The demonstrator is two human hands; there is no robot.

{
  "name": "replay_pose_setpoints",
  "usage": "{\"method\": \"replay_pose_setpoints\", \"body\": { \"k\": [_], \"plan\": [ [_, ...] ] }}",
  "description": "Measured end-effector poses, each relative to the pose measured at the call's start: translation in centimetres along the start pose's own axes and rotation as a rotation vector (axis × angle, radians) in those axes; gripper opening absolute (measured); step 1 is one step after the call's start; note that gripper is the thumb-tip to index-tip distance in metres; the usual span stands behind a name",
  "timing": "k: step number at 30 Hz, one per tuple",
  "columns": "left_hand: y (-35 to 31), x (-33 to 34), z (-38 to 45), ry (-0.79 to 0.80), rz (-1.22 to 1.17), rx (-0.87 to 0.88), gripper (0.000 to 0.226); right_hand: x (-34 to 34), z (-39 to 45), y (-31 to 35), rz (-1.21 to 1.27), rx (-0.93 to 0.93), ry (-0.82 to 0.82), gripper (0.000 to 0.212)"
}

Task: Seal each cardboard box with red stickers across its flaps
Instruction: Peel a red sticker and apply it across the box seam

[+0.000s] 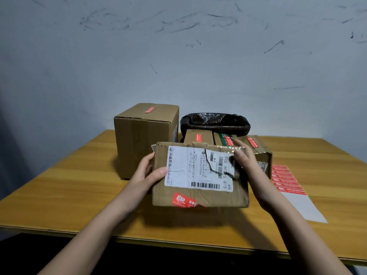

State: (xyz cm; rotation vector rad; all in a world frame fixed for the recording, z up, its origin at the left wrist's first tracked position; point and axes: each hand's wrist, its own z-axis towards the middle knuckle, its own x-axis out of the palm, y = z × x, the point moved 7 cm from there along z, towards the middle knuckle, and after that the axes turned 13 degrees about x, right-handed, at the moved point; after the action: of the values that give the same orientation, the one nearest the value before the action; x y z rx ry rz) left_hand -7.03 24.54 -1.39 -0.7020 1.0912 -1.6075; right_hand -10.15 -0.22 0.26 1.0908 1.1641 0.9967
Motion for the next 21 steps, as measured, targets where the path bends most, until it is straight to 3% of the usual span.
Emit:
{"method": "replay_pose_setpoints", "body": {
  "k": [3, 9, 11, 14, 18, 21],
  "plan": [
    [0.4, -0.3, 0.1, -0.07, -0.057, -0.069, 0.094, 0.1, -0.5, 0.4, 0.104, -0.026, 0.089, 0.085],
    [0.7, -0.7, 0.8, -0.102, -0.045, -0.149, 0.107, 0.7, -0.5, -0.3, 0.211, 0.042, 0.127, 0.091],
    [0.4, -0.4, 0.7, -0.105, -0.059, -0.111, 0.098, 0.6, -0.3, -0.8, 0.26, 0.097, 0.098, 0.09],
    [0.1, -0.3, 0.0, -0.192, -0.097, -0.072, 0.074, 0.5, -0.3, -1.0, 0.327, 0.179, 0.088, 0.071],
    [-0.1, 0.8, -1.4, -0.181, -0.238, -0.168, 0.075, 0.2, -0.4, -1.8, 0.349, 0.305, 0.053, 0.06],
    [-0.7, 1.6, -2.2, -0.11, -0.336, -0.26, 0.055, 0.1, -0.6, -2.3, 0.293, 0.376, 0.067, 0.054]
  ]
}}
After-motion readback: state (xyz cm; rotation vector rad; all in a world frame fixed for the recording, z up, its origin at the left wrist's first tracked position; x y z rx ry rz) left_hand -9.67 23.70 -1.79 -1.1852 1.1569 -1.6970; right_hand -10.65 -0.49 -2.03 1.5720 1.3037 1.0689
